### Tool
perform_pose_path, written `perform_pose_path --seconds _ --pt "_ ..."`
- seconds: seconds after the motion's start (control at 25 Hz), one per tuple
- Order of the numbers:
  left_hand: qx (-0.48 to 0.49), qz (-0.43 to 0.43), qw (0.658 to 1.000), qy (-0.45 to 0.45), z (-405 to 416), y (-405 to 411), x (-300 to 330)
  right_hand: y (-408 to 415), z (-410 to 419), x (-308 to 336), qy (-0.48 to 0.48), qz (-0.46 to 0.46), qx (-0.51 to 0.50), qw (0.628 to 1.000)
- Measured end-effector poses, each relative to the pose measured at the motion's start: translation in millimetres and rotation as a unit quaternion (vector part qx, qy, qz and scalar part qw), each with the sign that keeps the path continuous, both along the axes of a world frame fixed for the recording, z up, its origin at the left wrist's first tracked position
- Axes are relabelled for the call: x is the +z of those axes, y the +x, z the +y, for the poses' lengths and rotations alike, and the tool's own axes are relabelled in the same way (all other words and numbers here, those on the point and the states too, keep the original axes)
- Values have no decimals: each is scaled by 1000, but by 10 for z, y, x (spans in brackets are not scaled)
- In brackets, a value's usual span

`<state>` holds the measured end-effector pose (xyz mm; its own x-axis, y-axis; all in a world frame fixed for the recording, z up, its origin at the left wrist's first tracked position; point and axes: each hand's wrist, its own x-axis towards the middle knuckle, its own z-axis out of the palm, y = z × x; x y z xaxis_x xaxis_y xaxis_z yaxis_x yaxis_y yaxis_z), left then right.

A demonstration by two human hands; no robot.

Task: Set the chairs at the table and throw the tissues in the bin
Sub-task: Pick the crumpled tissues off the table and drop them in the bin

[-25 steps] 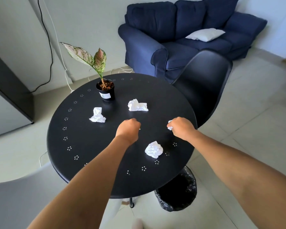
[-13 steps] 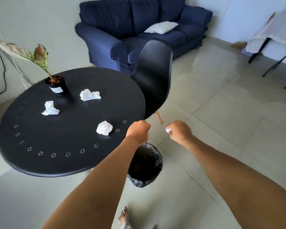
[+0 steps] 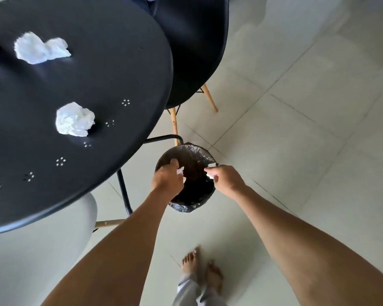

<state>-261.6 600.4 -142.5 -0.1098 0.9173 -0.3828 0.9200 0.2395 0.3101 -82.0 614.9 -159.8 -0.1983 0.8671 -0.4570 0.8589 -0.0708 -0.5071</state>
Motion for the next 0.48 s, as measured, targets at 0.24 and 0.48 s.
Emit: perform_pose_path --seconds 0.24,0.48 --pt "38 26 999 22 348 -98 -1080 -227 335 -1078 -25 16 38 999" --pt "29 21 999 -21 466 -74 -1562 -237 465 -1498 -23 -4 42 999"
